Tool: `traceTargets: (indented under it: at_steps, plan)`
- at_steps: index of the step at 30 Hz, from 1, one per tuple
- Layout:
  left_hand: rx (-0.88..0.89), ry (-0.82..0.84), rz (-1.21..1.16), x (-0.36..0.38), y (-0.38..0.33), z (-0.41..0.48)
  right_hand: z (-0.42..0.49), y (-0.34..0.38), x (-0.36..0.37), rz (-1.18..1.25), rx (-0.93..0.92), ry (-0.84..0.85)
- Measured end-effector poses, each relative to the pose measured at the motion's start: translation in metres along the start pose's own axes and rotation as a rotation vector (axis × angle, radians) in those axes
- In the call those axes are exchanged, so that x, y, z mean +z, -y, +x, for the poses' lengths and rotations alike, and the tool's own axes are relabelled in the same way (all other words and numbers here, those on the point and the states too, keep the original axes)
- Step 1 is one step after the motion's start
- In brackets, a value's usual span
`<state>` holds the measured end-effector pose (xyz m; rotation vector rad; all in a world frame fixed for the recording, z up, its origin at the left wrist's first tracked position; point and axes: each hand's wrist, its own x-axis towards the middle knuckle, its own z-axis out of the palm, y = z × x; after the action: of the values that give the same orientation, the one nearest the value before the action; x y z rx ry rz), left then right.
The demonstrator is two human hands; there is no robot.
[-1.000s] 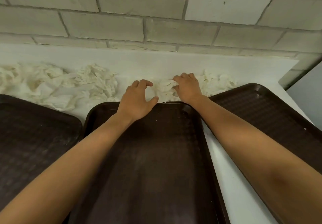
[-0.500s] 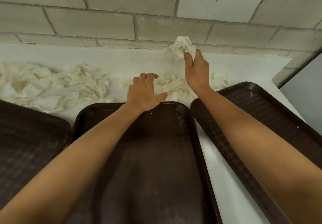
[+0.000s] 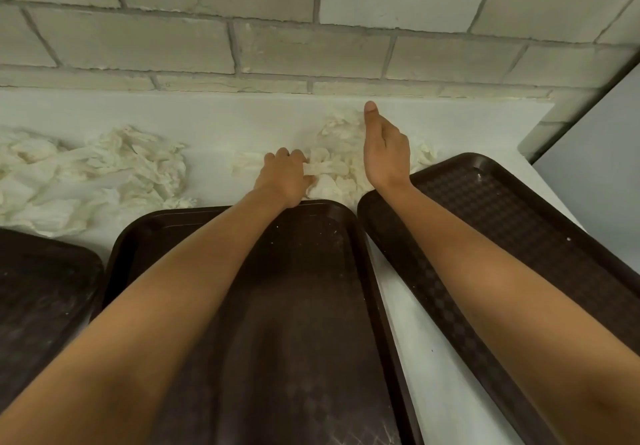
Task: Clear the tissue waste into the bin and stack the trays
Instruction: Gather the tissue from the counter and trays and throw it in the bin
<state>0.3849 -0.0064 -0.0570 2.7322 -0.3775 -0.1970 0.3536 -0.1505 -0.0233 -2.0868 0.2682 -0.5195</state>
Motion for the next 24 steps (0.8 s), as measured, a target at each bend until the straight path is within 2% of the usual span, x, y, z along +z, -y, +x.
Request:
traceTargets:
  at_steps: [6, 10, 16, 24]
  plan:
    - [0.007, -0.066, -0.132, 0.000, 0.003, -0.003, 0.001, -0.007, 0.002, -0.010, -0.015, -0.039]
    - [0.022, -0.163, -0.202, -0.010, 0.005, -0.015, 0.002, -0.005, -0.001, -0.050, 0.002, -0.122]
    - [0.041, -0.306, -0.346, -0.027, 0.005, -0.032, -0.005, 0.002, -0.006, -0.052, 0.042, -0.132]
    - [-0.007, -0.270, -0.645, -0.043, -0.001, -0.059, -0.033, 0.016, -0.011, 0.042, 0.045, -0.067]
